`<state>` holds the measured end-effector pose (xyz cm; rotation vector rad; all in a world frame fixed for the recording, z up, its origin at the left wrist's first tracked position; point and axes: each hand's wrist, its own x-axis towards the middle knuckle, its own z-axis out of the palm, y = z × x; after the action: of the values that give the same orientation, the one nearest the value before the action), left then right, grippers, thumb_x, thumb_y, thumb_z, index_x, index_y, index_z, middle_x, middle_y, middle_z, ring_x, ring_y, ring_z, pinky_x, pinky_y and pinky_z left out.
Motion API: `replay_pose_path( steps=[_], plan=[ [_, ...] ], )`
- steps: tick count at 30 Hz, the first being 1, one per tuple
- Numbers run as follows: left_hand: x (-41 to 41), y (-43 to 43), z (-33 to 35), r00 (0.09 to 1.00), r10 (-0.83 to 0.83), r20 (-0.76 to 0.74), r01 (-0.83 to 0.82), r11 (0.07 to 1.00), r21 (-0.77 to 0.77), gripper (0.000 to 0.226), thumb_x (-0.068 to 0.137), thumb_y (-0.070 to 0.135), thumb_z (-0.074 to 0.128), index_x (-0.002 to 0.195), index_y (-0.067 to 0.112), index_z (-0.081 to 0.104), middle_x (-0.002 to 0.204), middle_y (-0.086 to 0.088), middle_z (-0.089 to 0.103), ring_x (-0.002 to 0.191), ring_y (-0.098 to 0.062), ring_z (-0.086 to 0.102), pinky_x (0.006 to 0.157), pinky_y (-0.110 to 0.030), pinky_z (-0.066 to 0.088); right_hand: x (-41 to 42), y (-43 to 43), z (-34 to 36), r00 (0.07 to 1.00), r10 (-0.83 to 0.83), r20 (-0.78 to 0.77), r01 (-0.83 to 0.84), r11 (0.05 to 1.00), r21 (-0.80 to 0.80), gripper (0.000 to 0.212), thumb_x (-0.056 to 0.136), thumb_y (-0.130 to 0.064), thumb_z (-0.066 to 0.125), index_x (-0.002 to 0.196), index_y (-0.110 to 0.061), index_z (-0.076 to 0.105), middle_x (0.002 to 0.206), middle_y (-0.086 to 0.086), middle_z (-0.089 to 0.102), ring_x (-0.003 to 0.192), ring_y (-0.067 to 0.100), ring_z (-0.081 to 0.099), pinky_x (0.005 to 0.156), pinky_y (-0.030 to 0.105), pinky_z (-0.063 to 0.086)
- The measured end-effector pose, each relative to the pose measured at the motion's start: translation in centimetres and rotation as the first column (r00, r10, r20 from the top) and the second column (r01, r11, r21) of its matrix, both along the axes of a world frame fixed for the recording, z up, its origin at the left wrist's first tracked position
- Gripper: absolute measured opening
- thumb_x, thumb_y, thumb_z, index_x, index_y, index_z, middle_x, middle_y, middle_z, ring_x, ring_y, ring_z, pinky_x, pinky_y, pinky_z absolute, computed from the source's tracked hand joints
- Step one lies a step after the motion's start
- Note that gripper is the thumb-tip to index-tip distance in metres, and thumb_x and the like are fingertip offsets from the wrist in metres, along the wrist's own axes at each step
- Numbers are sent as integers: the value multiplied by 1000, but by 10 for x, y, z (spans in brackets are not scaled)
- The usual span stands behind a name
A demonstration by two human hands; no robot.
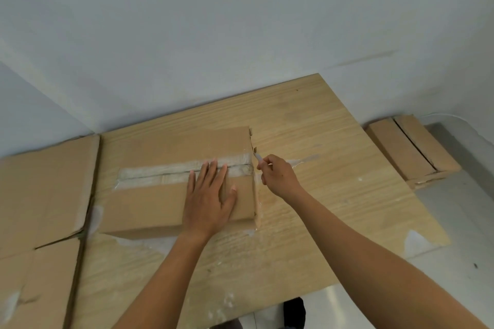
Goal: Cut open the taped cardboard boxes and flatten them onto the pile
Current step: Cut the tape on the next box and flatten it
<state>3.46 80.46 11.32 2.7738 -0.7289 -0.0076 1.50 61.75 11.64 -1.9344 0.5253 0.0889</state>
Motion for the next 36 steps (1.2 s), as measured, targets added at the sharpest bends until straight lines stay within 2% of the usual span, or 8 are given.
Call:
replay_pose_path(
  steps=[10, 14, 18, 25, 30, 33, 36],
  plan=[
    [2, -1, -4, 999, 12, 34, -11, 1000, -28, 65, 93, 56, 22, 148, 23, 32, 158, 1, 20, 148, -12, 6, 121, -39, 2, 0, 2, -1, 998, 31, 61, -37, 995, 95, 25, 101, -23, 38, 89, -9, 55, 58, -5, 49, 49, 7, 40, 50, 20, 32],
    [3, -1, -5, 999, 14, 33, -13, 999, -31, 65, 93, 55, 22, 148, 23, 32, 158, 1, 20, 148, -12, 6, 121, -39, 2, 7, 1, 2, 997, 40, 61, -44, 996, 80, 24, 101, -21, 39, 86, -11, 55, 63, -6, 50, 53, 6, 42, 53, 21, 32],
    [3, -2, -6, 999, 21, 47, -19, 999, -41, 63, 93, 53, 24, 147, 22, 34, 157, -1, 23, 148, -14, 9, 121, -40, 3, 11, -8, 8, 992, 111, 50, -114, 993, 41, 26, 98, -17, 41, 75, -15, 53, 63, -5, 48, 53, 9, 39, 53, 23, 31],
    [4, -4, -7, 997, 54, 53, -49, 995, -90, 60, 92, 46, 26, 144, 20, 42, 155, -2, 30, 147, -16, 16, 121, -41, 7, 11, -10, 14, 981, 194, -2, -194, 981, 2, 25, 97, -14, 41, 84, 0, 57, 60, 0, 44, 50, 11, 33, 50, 25, 28],
    [3, -4, -8, 996, 70, 49, -64, 992, -108, 59, 91, 43, 26, 144, 22, 43, 155, 0, 29, 147, -14, 15, 121, -41, 6, 11, -10, 19, 977, 213, -12, -213, 977, -7, 26, 97, -12, 39, 73, -9, 51, 61, -3, 45, 51, 11, 35, 50, 24, 29],
    [3, -4, -8, 995, 82, 51, -75, 989, -124, 57, 92, 41, 27, 143, 22, 44, 155, 0, 31, 147, -14, 15, 121, -41, 6, 1, -4, 18, 970, 244, -19, -244, 970, -9, 27, 98, -14, 40, 80, 0, 55, 59, -5, 43, 50, 9, 34, 48, 20, 27],
    [3, -5, -7, 995, 88, 47, -81, 988, -130, 56, 92, 40, 25, 142, 22, 44, 154, 0, 31, 147, -14, 15, 121, -41, 6, -6, 1, 18, 971, 240, -7, -240, 970, -30, 32, 98, -17, 40, 85, 7, 57, 61, 0, 43, 53, 11, 34, 51, 25, 28]
  ],
)
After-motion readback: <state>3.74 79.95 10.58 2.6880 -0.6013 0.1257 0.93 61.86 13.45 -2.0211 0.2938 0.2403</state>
